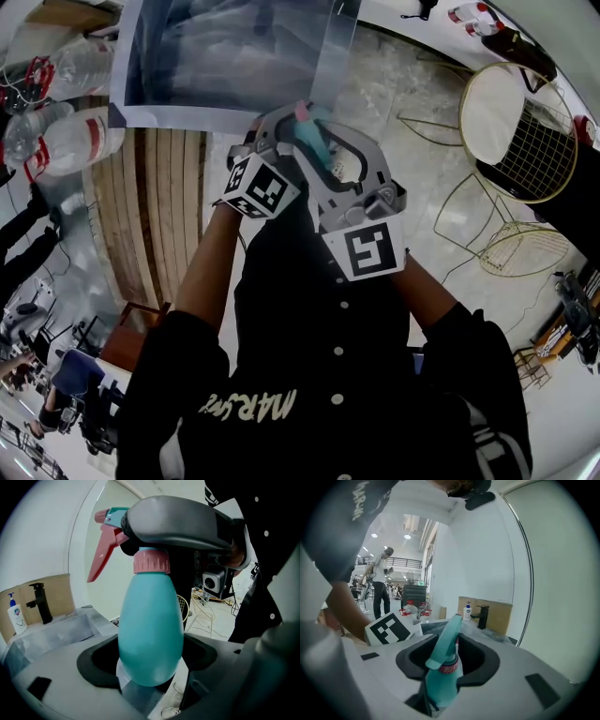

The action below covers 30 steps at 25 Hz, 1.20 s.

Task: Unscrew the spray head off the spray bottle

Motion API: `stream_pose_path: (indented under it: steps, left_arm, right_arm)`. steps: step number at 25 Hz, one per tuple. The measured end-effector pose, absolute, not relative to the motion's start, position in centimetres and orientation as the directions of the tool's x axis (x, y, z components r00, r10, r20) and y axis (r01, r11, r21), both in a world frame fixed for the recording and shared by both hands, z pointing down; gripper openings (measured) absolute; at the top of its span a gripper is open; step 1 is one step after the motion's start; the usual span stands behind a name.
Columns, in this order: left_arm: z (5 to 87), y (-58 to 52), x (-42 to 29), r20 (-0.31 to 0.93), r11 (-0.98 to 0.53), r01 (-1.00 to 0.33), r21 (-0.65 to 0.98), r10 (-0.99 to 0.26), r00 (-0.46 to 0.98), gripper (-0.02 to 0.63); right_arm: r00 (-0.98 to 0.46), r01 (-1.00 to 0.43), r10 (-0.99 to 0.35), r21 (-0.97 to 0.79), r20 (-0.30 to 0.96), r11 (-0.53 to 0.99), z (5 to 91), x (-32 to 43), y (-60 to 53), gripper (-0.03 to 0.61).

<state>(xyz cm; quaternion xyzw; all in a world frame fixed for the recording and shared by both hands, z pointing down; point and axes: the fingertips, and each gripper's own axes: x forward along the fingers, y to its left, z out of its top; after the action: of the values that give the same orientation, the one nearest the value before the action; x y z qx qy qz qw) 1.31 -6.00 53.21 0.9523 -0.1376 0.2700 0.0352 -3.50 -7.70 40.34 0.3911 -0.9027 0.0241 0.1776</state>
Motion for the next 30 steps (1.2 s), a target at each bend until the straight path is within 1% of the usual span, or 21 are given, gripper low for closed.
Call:
stream_pose_path:
  steps: [3, 6, 8, 12, 15, 17, 21, 22, 23, 24, 27, 30]
  left_arm:
    - [53.2, -6.0, 1.4, 0.519, -0.962, -0.273, -0.008, -0.237, 0.821, 0.403]
    - [53.2, -6.0, 1.4, 0.513, -0.965, -0.262, -0.003, -0.227, 0.828, 0.405]
    - [53.2, -6.0, 1.4, 0.509, -0.967, -0.254, 0.001, -0.218, 0.832, 0.405]
    - [53.2, -6.0, 1.5, 0.504, -0.971, -0.237, 0.004, -0.203, 0.839, 0.405]
    - [53.1, -6.0, 1.7, 0.51, -0.974, -0.228, -0.002, -0.197, 0.837, 0.405]
    - [53.1, -6.0, 1.7, 0.515, -0.974, -0.227, 0.0, -0.194, 0.835, 0.405]
    - [53.2, -6.0, 1.7, 0.519, -0.973, -0.229, 0.003, -0.194, 0.833, 0.404]
    - [53.2, -6.0, 1.7, 0.519, -0.973, -0.23, 0.003, -0.195, 0.832, 0.405]
    - [53.2, -6.0, 1.7, 0.519, -0.973, -0.232, 0.004, -0.197, 0.832, 0.405]
    - [53.2, -6.0, 1.6, 0.518, -0.972, -0.235, 0.005, -0.198, 0.832, 0.405]
    - [53.1, -5.9, 1.5, 0.517, -0.97, -0.242, 0.008, -0.203, 0.831, 0.405]
    - [53.1, -6.0, 1.5, 0.518, -0.969, -0.248, 0.005, -0.209, 0.829, 0.405]
  right_arm:
    - [-0.675, -0.679, -0.665, 0.084, 0.32, 0.73, 40.3, -3.5, -7.5, 0.138]
    - [-0.749, -0.603, -0.595, 0.073, 0.291, 0.794, 40.3, -3.5, -7.3, 0.127]
    - [-0.811, -0.524, -0.519, 0.058, 0.27, 0.85, 40.3, -3.7, -7.1, 0.122]
    - [-0.919, -0.317, -0.315, 0.029, 0.238, 0.948, 40.3, -3.7, -6.6, 0.12]
    - [-0.951, -0.19, -0.19, 0.026, 0.244, 0.981, 40.3, -3.5, -6.2, 0.121]
    - [-0.954, -0.153, -0.154, 0.022, 0.258, 0.988, 40.4, -3.5, -6.1, 0.121]
    - [-0.938, -0.19, -0.191, 0.032, 0.29, 0.981, 40.5, -3.4, -6.1, 0.127]
    - [-0.928, -0.212, -0.213, 0.036, 0.305, 0.977, 40.7, -3.3, -6.0, 0.141]
    - [-0.914, -0.241, -0.24, 0.039, 0.326, 0.97, 40.9, -3.2, -6.0, 0.177]
    - [-0.895, -0.28, -0.276, 0.042, 0.35, 0.959, 41.2, -3.0, -5.9, 0.223]
    - [-0.808, -0.448, -0.43, 0.054, 0.403, 0.893, 41.8, -2.0, -6.1, 0.229]
    - [-0.711, -0.605, -0.57, 0.055, 0.413, 0.794, 42.2, -1.6, -6.6, 0.229]
